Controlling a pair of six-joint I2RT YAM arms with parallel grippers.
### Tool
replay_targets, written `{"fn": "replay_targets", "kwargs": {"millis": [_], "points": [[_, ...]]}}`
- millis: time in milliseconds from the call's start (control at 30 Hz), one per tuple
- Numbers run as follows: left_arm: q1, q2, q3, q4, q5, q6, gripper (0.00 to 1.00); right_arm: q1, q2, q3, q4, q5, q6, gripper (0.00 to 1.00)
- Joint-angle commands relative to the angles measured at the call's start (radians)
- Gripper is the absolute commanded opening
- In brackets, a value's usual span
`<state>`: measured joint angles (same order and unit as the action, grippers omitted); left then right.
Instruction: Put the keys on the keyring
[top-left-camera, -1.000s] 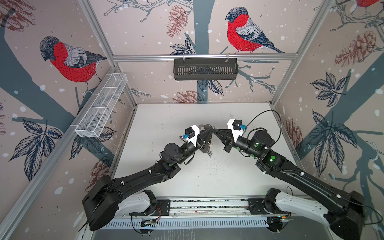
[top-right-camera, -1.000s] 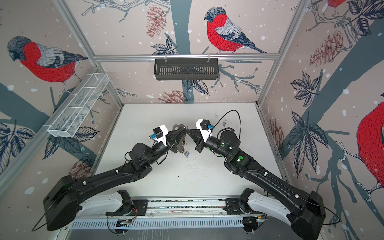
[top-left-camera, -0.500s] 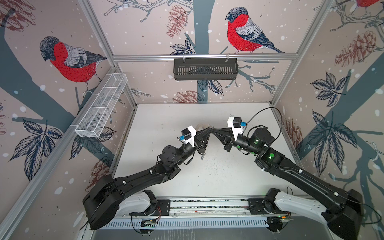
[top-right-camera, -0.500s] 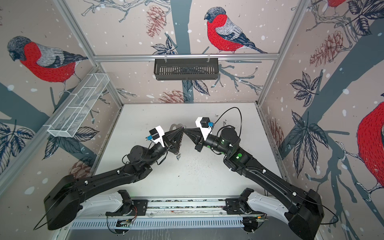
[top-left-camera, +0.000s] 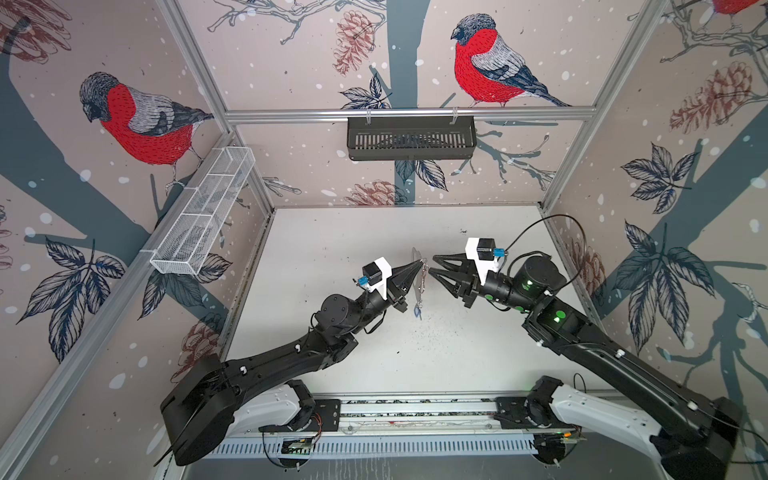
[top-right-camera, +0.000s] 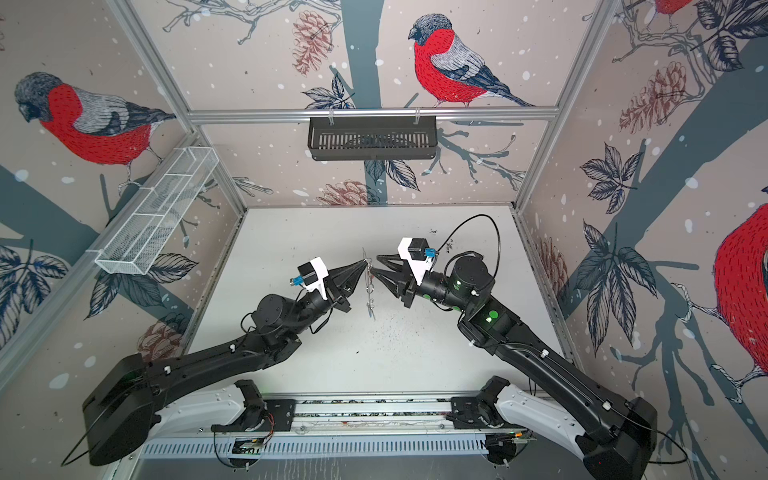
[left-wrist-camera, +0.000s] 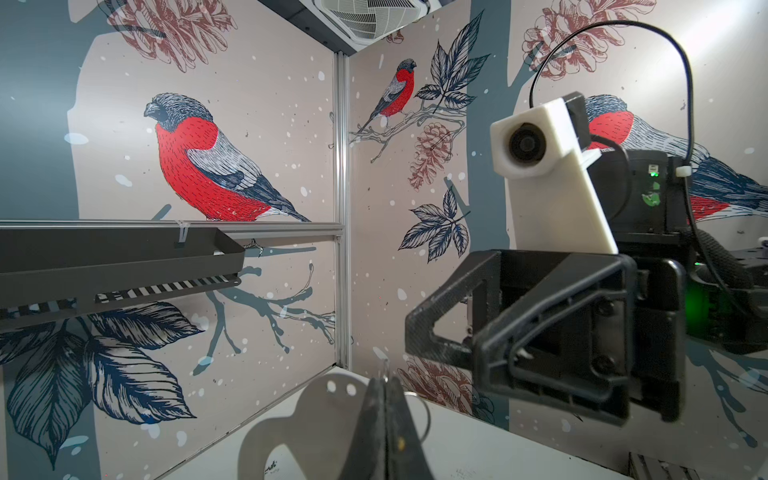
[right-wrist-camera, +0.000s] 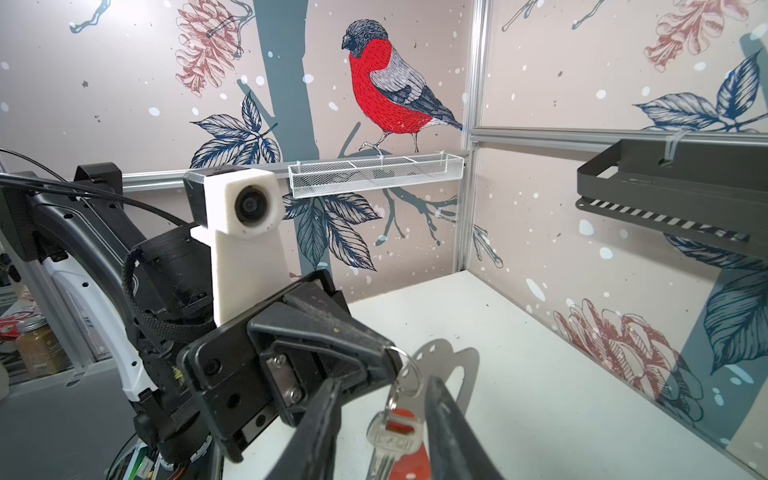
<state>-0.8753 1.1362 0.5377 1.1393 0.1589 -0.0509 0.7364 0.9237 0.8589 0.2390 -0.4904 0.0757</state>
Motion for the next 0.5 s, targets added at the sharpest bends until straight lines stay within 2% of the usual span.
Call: {"fn": "replay_targets", "kwargs": {"millis": [0,233,467], "points": [[0.011,-0.012,-0.001,0.043,0.079,0.01,0.0,-0.009,-0.013,0.024,-0.031,0.015,-0.043,0.36],[0.07,-0.023,0.0,0.062,0.277,-0.057,0.0,-0.03,-0.011,0.039,-0.101,-0.02,-0.125,0.26],[0.102,-0.023,-0.015,0.123,0.341,-0.113,0.0,-0.035,0.006,0.035,-0.134,-0.075,-0.148,0.25]]}}
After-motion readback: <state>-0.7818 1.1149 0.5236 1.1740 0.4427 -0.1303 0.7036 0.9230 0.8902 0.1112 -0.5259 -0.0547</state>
